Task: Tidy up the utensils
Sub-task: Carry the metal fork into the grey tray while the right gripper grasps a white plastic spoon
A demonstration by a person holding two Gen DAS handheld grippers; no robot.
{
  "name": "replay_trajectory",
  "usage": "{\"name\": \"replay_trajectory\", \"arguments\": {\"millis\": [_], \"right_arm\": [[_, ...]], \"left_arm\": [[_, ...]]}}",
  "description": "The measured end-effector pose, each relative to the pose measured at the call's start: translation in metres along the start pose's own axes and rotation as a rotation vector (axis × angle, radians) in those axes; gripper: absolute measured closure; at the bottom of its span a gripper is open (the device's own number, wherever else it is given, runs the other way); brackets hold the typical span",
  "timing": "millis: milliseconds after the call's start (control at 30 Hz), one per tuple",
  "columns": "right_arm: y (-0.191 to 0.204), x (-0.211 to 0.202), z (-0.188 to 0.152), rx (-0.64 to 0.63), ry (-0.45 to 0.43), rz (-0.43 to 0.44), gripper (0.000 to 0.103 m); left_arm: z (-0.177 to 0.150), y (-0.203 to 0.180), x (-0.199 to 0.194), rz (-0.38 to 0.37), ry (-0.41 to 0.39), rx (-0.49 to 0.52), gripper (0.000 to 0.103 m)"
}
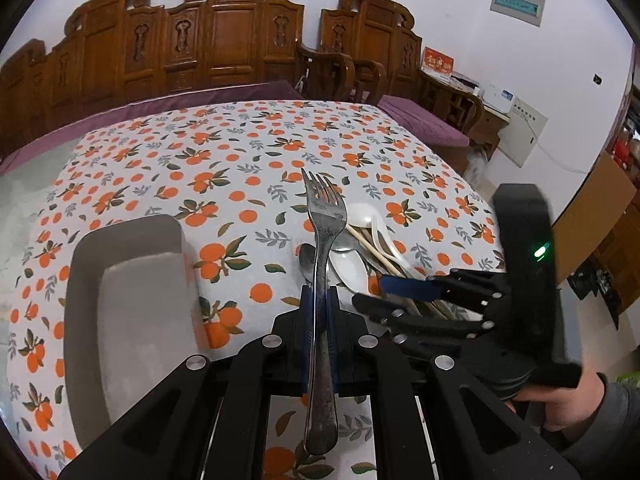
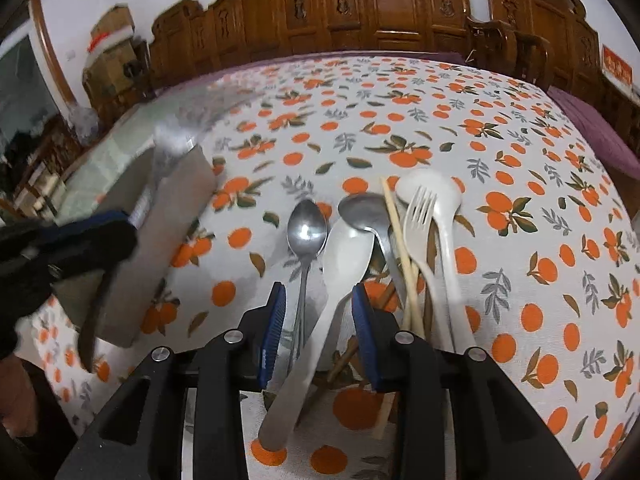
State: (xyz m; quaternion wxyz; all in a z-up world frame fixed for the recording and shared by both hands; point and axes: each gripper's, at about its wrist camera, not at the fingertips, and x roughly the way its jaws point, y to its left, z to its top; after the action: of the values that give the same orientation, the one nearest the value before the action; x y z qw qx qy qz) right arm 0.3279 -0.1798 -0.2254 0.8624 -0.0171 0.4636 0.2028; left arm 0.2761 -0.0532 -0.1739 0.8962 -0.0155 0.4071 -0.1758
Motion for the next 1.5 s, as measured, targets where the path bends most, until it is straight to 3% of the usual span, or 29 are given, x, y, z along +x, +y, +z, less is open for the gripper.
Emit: {"name": "replay_trajectory", "arguments": {"millis": [100,200,267,500,867,1133,1500], "right_arm": [[0.002,0.008,-0.002,-0.013,0.029,-0.051,0.069],[0.0,0.012,-0.005,-0.011,0.05,-0.077,0.087],[-0.001,0.011,-0.007,-0.007,0.058,-0.084,0.093],[0.009,-0.019,-0.019,-0.026,0.035,-0.04,0.093],[0.031,-0.048,-0.016,-0.066,-0.06,0.017,0.093],[0.049,-0.055,-0.014,-0.099,-0.09,0.05,0.093],[0.061,-0.063,-0.011,-0.124,-0.112,0.079,0.093]], "left_arm": [[-0.001,0.001,-0.005,0.003,-0.005,0.0,0.097],[-0.001,0.001,-0.011,0.006,-0.016,0.002,0.097],[-0.001,0.002,-0.016,0.009,-0.026,0.002,0.097],[-0.002,0.013,-0.033,0.028,-0.053,-0.014,0.097],[-0.011,0.059,-0.037,0.094,-0.03,-0.083,0.097],[-0.016,0.096,-0.02,0.168,0.025,-0.121,0.097],[-0.03,0.114,0.025,0.25,0.178,-0.111,0.097]]}}
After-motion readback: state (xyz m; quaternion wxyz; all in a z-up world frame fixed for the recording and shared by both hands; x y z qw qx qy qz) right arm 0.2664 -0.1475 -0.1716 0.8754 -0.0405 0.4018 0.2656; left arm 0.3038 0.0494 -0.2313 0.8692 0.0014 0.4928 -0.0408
